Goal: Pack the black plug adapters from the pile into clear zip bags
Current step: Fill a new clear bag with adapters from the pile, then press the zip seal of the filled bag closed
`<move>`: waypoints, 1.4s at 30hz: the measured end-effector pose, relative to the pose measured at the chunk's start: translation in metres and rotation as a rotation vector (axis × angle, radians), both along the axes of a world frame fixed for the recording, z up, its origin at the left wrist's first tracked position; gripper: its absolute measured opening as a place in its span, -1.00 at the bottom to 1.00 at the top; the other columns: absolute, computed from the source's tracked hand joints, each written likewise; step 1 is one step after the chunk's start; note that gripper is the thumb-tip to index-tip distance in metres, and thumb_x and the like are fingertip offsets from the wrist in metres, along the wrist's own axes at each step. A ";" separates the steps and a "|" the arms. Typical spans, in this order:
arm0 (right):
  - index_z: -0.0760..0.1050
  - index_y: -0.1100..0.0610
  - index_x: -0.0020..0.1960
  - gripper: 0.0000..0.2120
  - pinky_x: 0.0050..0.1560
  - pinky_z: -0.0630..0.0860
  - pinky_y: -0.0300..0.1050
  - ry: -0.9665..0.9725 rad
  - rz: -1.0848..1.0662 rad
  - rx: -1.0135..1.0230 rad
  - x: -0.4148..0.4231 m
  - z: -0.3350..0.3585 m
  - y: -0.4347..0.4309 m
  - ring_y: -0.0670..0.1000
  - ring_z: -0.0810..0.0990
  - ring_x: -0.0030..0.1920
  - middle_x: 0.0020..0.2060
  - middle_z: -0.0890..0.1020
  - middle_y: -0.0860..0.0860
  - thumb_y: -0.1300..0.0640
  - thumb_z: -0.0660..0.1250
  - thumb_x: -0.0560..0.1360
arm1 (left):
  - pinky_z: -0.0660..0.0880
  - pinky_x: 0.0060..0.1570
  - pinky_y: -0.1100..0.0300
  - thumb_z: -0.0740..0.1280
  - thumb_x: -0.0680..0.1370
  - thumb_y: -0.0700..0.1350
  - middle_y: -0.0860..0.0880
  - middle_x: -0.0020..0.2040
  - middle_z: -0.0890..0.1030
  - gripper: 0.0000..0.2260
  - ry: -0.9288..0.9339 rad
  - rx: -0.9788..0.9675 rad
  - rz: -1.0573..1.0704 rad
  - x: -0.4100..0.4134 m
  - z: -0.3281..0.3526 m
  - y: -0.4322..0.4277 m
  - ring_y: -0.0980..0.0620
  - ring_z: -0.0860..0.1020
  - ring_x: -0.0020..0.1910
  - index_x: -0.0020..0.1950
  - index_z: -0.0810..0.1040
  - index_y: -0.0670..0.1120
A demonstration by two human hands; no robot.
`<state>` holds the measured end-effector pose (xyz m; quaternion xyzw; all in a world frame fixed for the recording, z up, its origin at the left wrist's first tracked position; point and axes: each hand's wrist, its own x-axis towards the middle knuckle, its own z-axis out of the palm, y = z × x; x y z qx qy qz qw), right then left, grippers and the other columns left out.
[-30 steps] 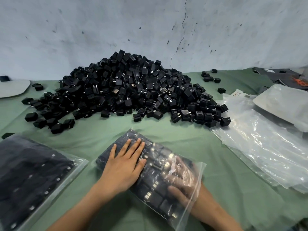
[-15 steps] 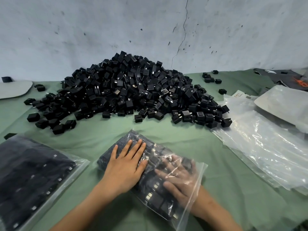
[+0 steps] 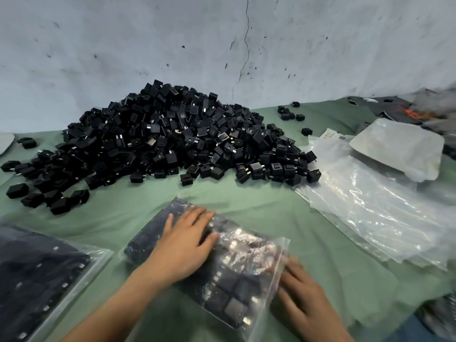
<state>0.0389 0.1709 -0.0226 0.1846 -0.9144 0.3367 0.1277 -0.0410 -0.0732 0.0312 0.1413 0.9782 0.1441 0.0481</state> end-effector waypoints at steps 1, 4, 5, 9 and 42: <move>0.66 0.11 0.05 -0.79 0.22 0.40 -0.32 -0.001 -0.173 -0.213 0.006 0.001 0.006 -0.05 0.55 0.23 0.21 0.59 0.09 0.29 0.32 0.51 | -0.13 0.48 0.10 0.06 0.63 0.18 0.14 0.55 0.13 -0.52 0.003 0.120 -0.069 -0.005 0.006 0.016 0.15 0.02 0.53 0.55 0.11 0.15; 0.60 0.19 -0.15 -0.86 -0.34 0.56 -0.29 -0.315 -0.511 -0.857 -0.008 0.012 0.014 -0.12 0.65 -0.29 -0.12 0.66 0.21 0.39 0.35 0.48 | 0.16 0.35 0.24 0.17 0.63 0.10 0.05 0.42 0.41 -0.59 -0.086 0.208 -0.300 -0.034 0.023 0.081 0.07 0.31 0.40 0.47 0.34 0.05; 0.57 0.21 -0.12 -0.93 -0.45 0.53 -0.24 -0.463 -0.533 -0.956 -0.019 0.016 0.016 -0.05 0.64 -0.38 -0.17 0.65 0.22 0.34 0.35 0.49 | 0.25 0.31 0.22 0.19 0.63 0.08 0.01 0.37 0.47 -0.61 -0.156 0.132 -0.360 -0.047 0.026 0.102 0.02 0.39 0.35 0.44 0.39 0.00; 0.57 0.34 -0.10 -0.85 -0.56 0.37 -0.26 -0.741 -0.503 -1.014 -0.052 0.027 0.014 0.05 0.52 -0.50 -0.34 0.60 0.21 0.23 0.38 0.49 | 0.43 0.22 0.08 0.27 0.62 -0.02 -0.09 0.21 0.59 -0.71 -0.474 -0.221 -0.495 -0.083 0.026 0.141 -0.07 0.53 0.16 0.27 0.55 -0.13; 0.57 0.35 -0.21 -0.95 -0.53 0.47 -0.31 -0.932 -0.476 -1.059 -0.079 0.016 0.020 -0.08 0.51 -0.58 -0.53 0.55 0.09 0.38 0.42 0.42 | 0.44 0.09 0.17 0.38 0.55 -0.04 0.02 -0.08 0.62 -0.94 -0.564 0.176 -0.390 -0.099 -0.014 0.133 0.07 0.53 -0.04 -0.07 0.62 0.01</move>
